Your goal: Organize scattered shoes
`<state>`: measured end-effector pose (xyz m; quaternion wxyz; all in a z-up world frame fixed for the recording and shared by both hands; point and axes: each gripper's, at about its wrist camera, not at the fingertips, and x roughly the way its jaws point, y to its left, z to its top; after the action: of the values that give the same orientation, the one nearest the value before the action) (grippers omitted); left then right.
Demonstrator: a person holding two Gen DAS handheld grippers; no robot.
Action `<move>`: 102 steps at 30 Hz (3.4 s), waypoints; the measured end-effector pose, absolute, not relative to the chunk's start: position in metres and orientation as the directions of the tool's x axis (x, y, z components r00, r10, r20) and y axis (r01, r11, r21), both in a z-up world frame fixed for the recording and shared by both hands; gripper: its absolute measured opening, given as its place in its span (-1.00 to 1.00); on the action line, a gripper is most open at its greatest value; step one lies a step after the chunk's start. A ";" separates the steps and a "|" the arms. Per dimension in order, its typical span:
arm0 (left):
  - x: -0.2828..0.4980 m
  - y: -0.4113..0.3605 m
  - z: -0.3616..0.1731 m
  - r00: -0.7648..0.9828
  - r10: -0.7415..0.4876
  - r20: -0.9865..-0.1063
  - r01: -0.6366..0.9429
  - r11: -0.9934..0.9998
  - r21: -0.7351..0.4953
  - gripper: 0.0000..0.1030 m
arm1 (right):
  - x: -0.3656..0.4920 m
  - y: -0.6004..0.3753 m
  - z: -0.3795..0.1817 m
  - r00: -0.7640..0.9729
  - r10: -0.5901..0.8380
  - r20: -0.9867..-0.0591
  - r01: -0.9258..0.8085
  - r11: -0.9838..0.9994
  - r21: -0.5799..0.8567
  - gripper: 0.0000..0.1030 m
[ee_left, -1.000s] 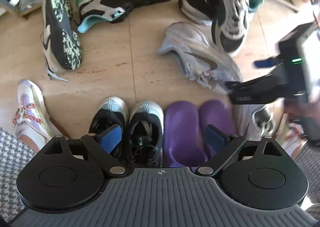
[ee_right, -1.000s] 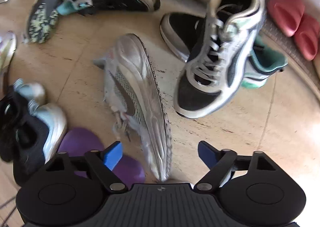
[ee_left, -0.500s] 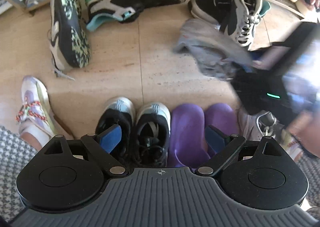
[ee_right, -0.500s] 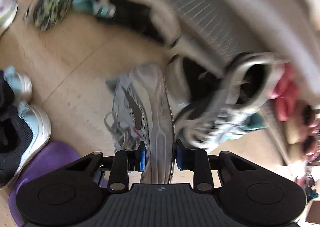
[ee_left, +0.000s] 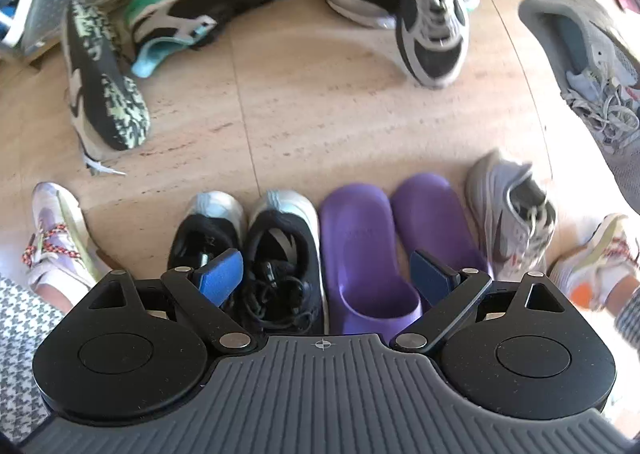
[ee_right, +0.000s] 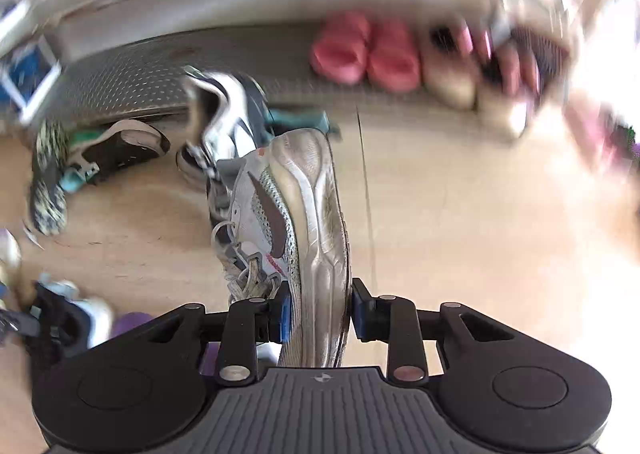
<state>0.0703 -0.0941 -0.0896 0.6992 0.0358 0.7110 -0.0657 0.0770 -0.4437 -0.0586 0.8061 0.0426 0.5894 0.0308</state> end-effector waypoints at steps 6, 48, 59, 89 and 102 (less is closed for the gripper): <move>0.073 -0.097 -0.096 -0.046 -0.030 -0.999 0.147 0.988 -0.037 0.82 | 0.074 -0.490 -0.104 0.118 -0.105 -0.987 0.203 0.976 -0.080 0.13; 0.079 -0.123 -0.120 -0.173 -0.028 -0.984 0.201 0.977 -0.064 0.82 | 0.085 -0.529 -0.216 -0.027 -0.251 -0.968 0.321 0.914 -0.247 0.86; 0.080 -0.123 -0.124 -0.182 -0.017 -0.983 0.213 0.975 -0.057 0.82 | 0.086 -0.478 -0.260 -0.040 -0.287 -0.957 -0.004 0.958 -0.287 0.09; 0.041 -0.096 -0.063 0.024 -0.013 -1.000 0.244 0.970 -0.007 0.82 | 0.030 -0.370 -0.086 0.077 -0.069 -0.995 0.110 0.992 -0.060 0.72; -0.032 -0.112 0.014 0.199 -0.165 -0.966 0.250 0.962 -0.113 0.83 | -0.081 -0.341 -0.033 0.101 0.012 -0.995 0.373 0.927 0.049 0.79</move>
<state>-0.0317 -0.1120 0.0142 0.7737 0.0342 0.6183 -0.1340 -0.0806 -0.3407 -0.0334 0.7275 0.1460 0.6588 -0.1242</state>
